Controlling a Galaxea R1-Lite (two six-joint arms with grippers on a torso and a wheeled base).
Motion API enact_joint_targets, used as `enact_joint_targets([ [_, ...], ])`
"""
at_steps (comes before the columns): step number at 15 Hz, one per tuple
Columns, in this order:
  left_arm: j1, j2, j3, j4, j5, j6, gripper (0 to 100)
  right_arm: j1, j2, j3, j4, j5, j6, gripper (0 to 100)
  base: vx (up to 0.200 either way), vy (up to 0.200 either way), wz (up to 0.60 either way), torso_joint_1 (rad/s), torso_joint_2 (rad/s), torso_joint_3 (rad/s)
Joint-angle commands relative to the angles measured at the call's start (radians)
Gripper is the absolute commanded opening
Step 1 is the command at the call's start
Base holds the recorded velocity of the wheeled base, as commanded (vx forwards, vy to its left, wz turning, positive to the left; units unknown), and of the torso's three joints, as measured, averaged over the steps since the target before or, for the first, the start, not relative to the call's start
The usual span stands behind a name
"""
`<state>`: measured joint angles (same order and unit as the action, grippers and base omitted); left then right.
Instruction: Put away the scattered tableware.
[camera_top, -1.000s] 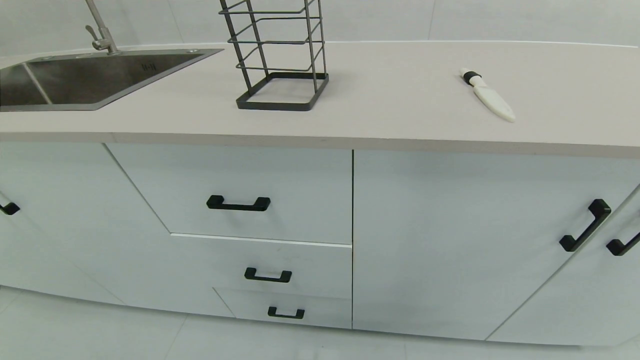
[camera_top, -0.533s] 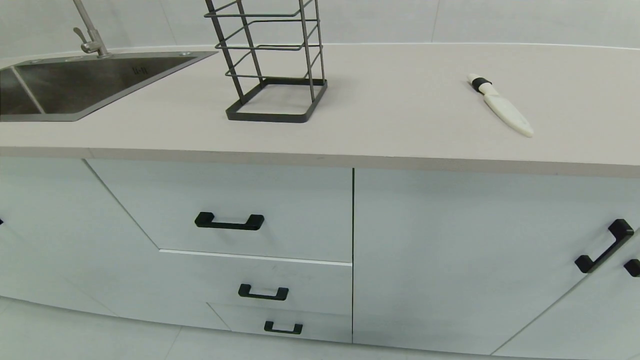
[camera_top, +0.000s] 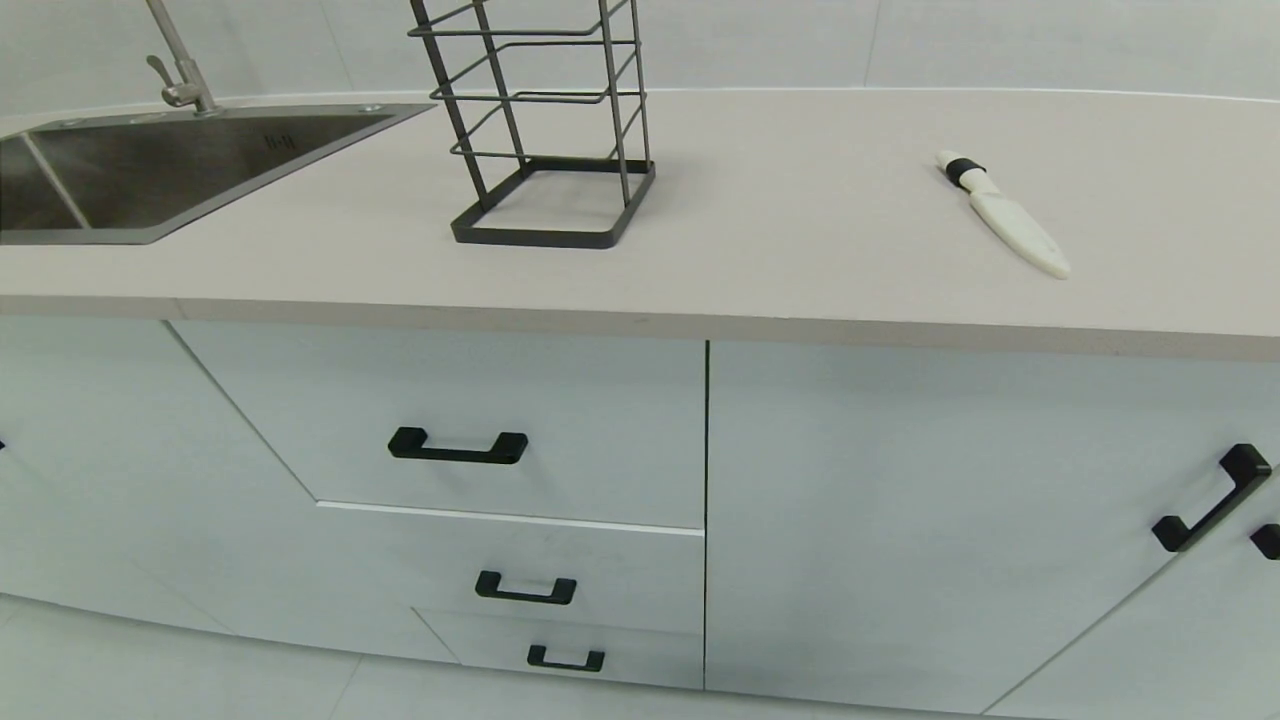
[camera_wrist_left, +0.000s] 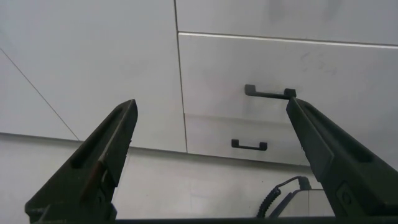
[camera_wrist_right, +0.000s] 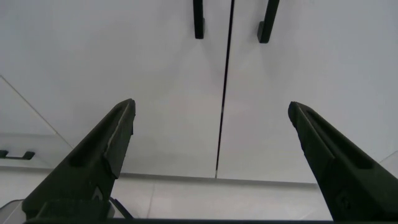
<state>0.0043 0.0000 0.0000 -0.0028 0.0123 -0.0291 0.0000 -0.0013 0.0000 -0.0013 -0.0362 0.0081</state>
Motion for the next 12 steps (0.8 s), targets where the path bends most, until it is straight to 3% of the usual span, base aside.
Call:
enact_joint_targets([
  [1,0.000,0.002,0.000,0.000,0.000,0.000,100,0.000,0.001,0.000,0.000,0.001,-0.003,100,0.000,0.000,0.00,0.000,0.00,0.000],
  [10,0.000,0.002,0.000,0.000,0.000,-0.002,100,0.000,0.001,0.000,0.000,0.002,-0.007,100,0.000,0.000,0.00,0.000,0.00,0.000],
  [12,0.000,0.002,0.000,0.000,0.000,-0.002,100,0.000,0.001,0.000,0.000,0.002,-0.005,100,0.000,0.000,0.00,0.127,-0.15,-0.029],
])
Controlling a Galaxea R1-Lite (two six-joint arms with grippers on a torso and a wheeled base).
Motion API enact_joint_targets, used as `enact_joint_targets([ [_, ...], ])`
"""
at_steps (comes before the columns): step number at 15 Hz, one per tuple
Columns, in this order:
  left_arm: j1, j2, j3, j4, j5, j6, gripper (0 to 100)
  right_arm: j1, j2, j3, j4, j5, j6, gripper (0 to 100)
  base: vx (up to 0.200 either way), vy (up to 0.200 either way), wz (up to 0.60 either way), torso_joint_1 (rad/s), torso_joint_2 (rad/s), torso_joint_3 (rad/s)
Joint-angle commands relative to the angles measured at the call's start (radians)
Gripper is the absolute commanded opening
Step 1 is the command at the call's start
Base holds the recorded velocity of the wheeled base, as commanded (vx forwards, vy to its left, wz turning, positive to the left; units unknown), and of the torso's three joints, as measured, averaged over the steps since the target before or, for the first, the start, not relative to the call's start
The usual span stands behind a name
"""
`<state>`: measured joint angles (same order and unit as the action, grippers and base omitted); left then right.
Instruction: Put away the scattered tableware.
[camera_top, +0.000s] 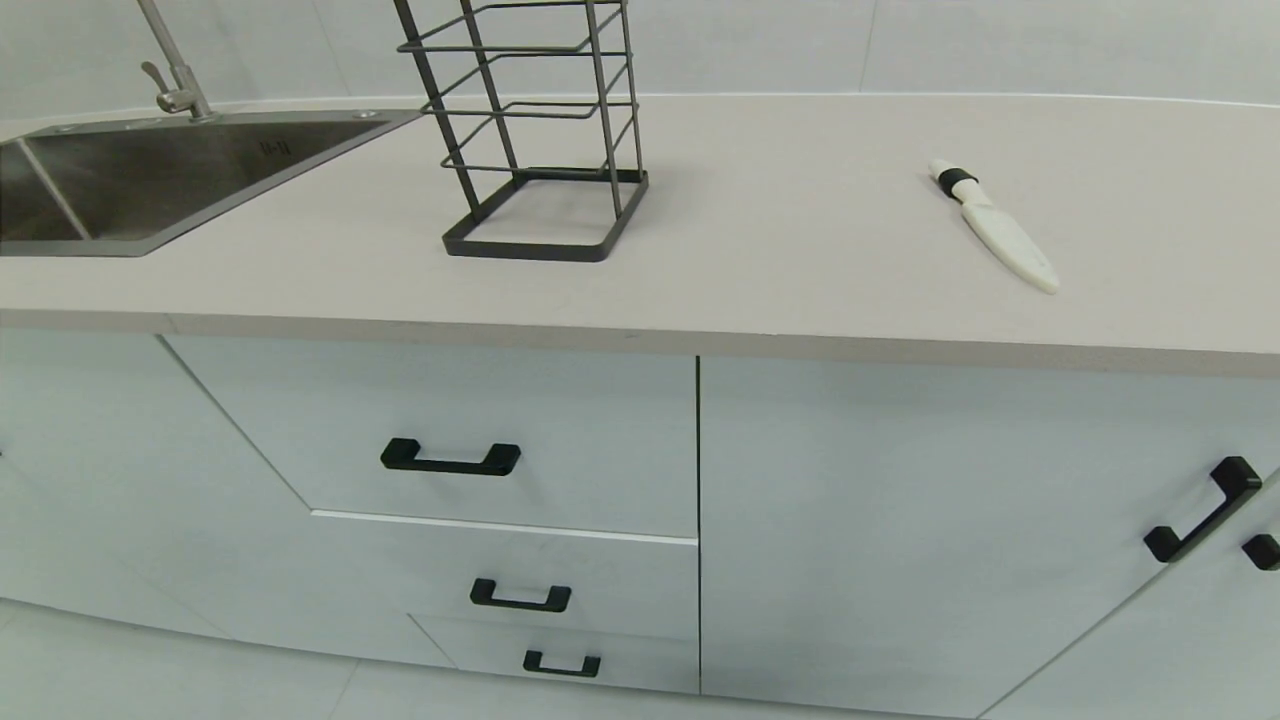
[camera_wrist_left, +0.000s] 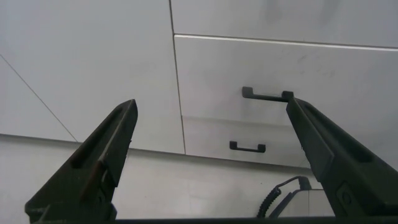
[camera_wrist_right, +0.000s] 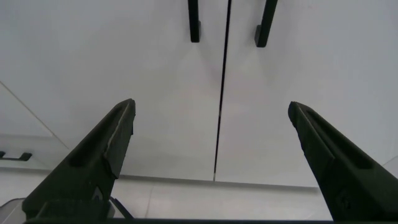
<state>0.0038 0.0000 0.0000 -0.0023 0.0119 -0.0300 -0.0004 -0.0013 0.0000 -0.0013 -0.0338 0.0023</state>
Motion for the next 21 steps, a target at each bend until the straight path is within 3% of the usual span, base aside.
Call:
enact_joint_targets([
  [1,0.001,0.002,0.000,-0.001,0.000,-0.001,100,0.000,0.001,0.000,0.000,0.000,0.001,100,0.000,0.000,0.00,0.212,-0.04,-0.100],
  [21,0.001,0.002,0.000,-0.001,0.003,0.002,100,0.000,0.001,0.000,0.000,0.003,0.001,100,0.000,0.000,0.00,0.209,-0.40,-0.183],
])
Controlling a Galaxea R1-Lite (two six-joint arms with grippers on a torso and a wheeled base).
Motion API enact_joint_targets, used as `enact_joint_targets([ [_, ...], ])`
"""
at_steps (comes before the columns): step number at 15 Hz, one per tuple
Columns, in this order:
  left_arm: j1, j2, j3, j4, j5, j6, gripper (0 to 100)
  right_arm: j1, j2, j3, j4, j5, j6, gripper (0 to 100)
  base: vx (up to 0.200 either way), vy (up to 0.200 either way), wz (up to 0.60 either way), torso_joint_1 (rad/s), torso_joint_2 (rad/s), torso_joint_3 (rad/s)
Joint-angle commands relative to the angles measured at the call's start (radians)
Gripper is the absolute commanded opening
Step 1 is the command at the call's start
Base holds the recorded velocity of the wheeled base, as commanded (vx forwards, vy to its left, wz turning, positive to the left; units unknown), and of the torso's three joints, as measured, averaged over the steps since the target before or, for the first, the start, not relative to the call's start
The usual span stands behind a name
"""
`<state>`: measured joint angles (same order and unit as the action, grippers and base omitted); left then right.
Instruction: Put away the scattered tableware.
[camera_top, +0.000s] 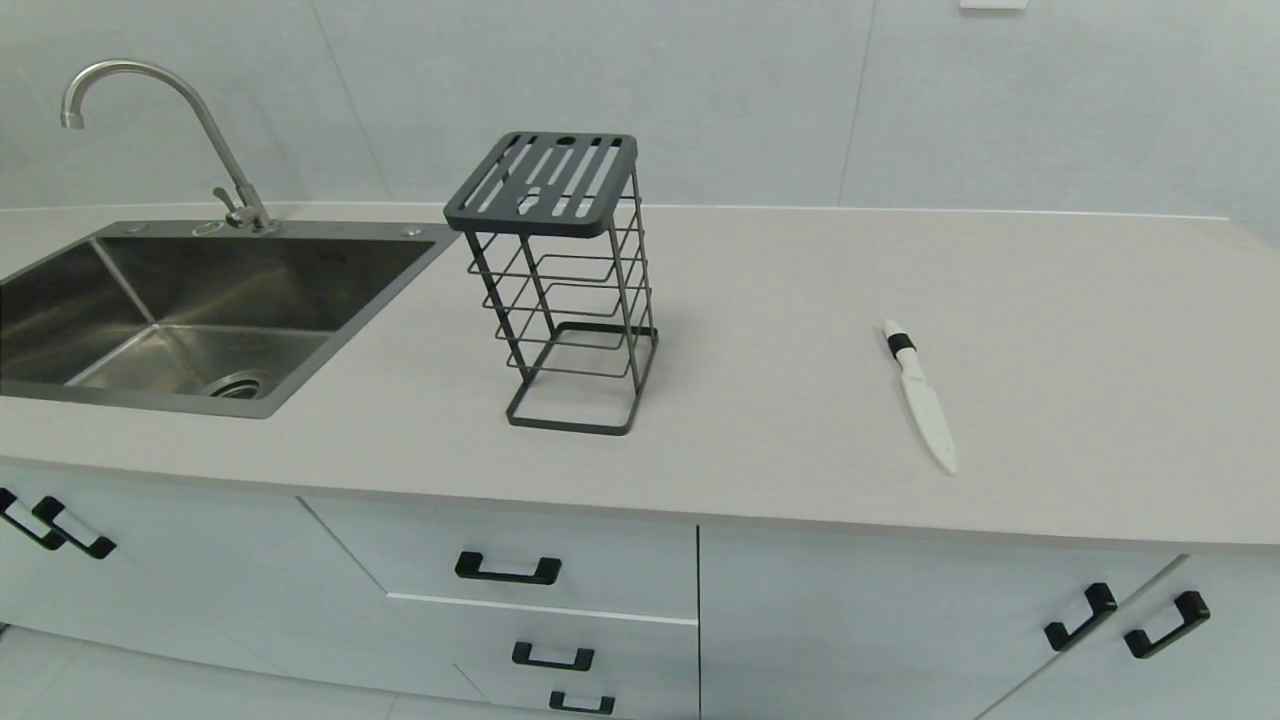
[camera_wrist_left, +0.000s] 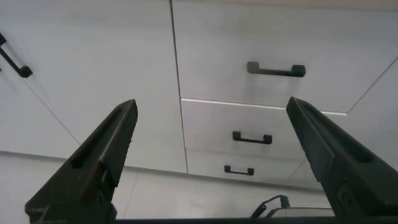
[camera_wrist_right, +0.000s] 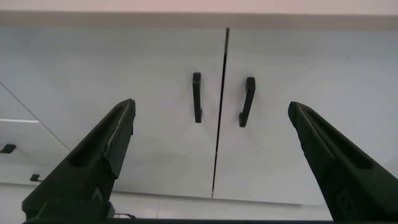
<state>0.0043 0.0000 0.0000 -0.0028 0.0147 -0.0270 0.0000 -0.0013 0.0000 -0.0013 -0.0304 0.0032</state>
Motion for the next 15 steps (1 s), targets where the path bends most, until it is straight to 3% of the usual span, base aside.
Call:
enact_joint_targets([
  [1,0.000,0.002,0.000,0.000,-0.001,-0.001,100,0.000,0.001,0.000,0.000,0.000,0.000,100,0.000,0.000,0.00,0.261,-0.50,-0.242],
  [13,0.000,0.002,0.000,0.000,0.001,-0.005,100,0.000,0.001,0.000,0.000,0.001,0.001,100,0.000,0.000,0.00,0.285,-0.55,-0.265],
  [15,0.000,0.002,0.000,0.000,0.001,-0.005,100,0.000,0.001,0.000,0.000,0.000,0.004,100,0.000,0.000,-0.60,0.300,-0.58,-0.290],
])
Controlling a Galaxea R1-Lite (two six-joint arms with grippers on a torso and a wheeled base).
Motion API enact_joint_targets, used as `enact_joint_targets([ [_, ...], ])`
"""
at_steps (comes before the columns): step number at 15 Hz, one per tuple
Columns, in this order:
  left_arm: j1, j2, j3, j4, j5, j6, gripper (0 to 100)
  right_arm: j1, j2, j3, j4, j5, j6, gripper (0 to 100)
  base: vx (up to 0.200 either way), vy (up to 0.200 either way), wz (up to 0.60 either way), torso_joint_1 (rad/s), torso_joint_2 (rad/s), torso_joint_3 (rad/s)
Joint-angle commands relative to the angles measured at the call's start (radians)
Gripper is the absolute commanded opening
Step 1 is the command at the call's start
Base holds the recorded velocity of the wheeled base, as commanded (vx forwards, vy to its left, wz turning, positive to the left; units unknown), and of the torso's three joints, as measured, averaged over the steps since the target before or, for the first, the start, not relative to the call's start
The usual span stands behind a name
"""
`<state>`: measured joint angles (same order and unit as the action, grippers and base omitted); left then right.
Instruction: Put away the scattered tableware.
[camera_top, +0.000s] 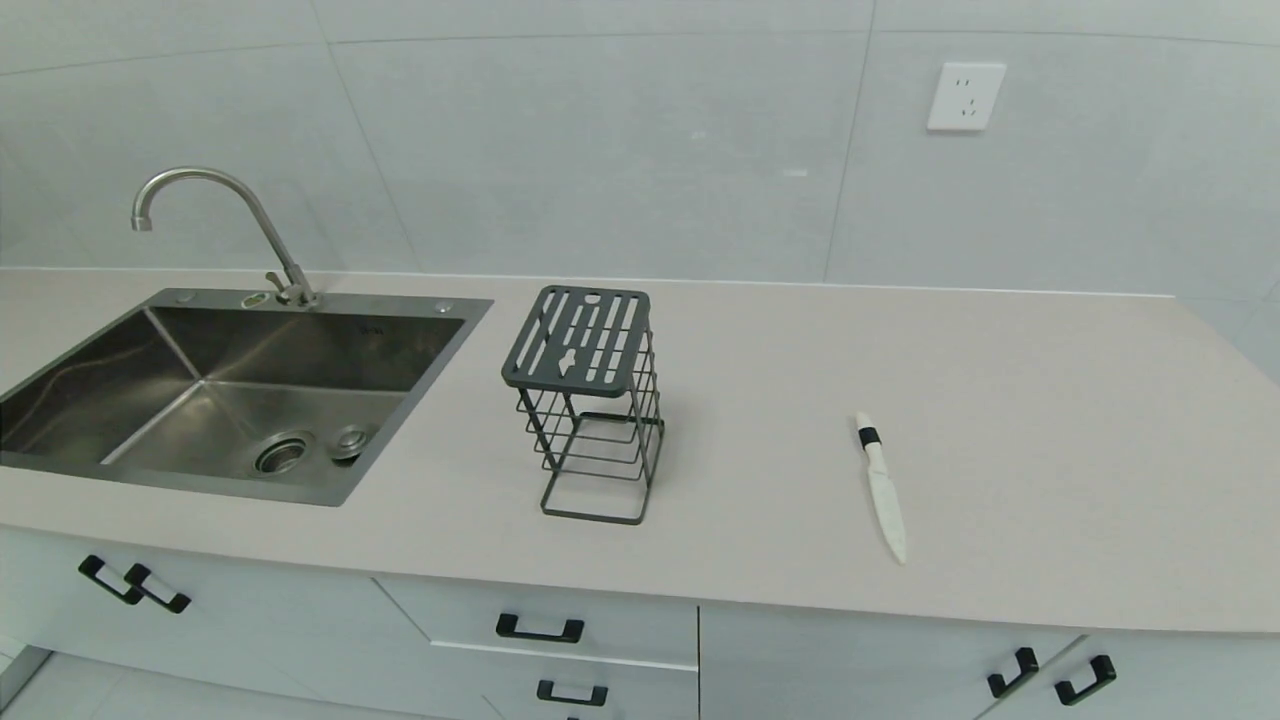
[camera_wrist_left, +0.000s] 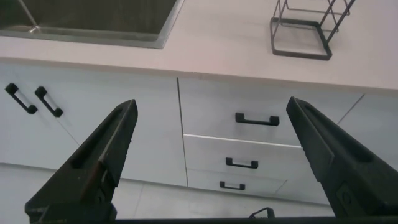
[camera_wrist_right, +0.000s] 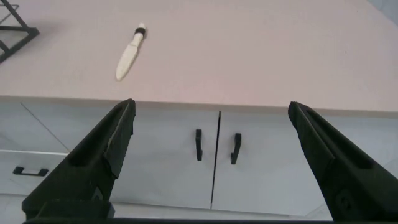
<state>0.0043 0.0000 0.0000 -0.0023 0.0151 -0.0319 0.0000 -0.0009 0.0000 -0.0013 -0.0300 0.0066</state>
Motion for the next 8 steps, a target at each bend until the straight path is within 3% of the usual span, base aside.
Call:
enact_joint_targets([
  [1,0.000,0.002,0.000,-0.001,0.000,-0.002,100,0.000,0.001,0.000,0.000,-0.001,0.000,100,0.000,0.000,-0.60,0.242,-0.47,-0.227],
  [4,0.000,0.002,0.000,-0.001,0.000,-0.002,100,0.000,0.001,0.000,0.000,0.001,0.000,100,0.000,0.000,0.00,0.207,-0.41,-0.201],
  [8,0.000,0.002,0.000,-0.001,0.008,-0.002,100,0.000,0.001,0.000,0.000,-0.001,0.000,100,0.000,0.000,0.00,0.016,-0.03,-0.015],
])
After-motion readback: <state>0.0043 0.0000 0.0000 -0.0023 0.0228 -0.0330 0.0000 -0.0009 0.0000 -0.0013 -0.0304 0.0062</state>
